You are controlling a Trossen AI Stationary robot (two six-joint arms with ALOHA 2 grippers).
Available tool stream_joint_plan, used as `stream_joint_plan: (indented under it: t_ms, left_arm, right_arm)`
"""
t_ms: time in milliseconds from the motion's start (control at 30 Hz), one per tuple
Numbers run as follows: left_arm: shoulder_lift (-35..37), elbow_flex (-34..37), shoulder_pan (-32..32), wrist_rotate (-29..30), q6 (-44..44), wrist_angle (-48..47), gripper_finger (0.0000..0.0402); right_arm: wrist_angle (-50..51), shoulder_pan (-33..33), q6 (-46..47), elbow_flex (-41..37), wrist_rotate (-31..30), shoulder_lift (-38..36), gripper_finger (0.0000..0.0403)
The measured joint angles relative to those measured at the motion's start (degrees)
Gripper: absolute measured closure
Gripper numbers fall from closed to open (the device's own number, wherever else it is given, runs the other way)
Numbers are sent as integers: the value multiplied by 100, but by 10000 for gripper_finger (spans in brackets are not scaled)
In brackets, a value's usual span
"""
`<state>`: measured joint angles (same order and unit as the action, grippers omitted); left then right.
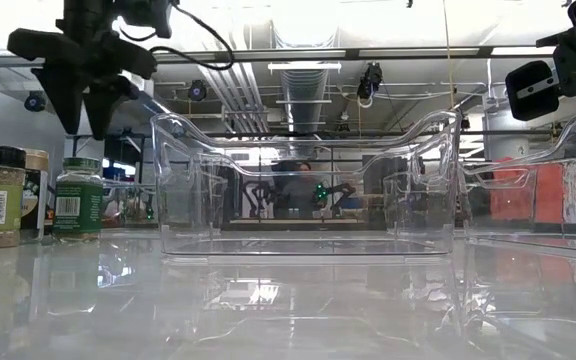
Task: Sort spices by type
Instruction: Put the top green seasoning bottle into the bottom left transparent bin
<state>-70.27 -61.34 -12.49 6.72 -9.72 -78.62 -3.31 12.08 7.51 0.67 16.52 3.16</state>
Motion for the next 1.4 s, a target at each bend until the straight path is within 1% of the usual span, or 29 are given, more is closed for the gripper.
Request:
stream_joint_plan:
  t_ms: [133,233,333,567,767,1000,1133,1400]
  left_arm:
    - [1,64,0,-101,-88,64,89]
    - [18,178,0,-133,-172,88,83]
    - [107,357,0,-132,-250,210,85]
    - [256,774,-2,-34,-235,851,95]
    - [233,1139,0,-24,-266,958,95]
    - [230,1566,0,-20,-212,1451,97]
    - [225,1806,0,-19,-197,1516,113]
    - [57,1759,0,-18,-58,1623,186]
  right_arm:
    - [0,2,0,-1,-1,0,390]
    - [0,0,0,0,-1,0,390]
    - [0,1,0,0,-1,0,390]
    - [0,2,0,-1,-1,0,390]
    - [0,0,0,0,-1,0,390]
    - [0,0,0,-1,-1,0,390]
    - [0,0,0,0,-1,0,390]
    - [0,0,0,0,-1,0,390]
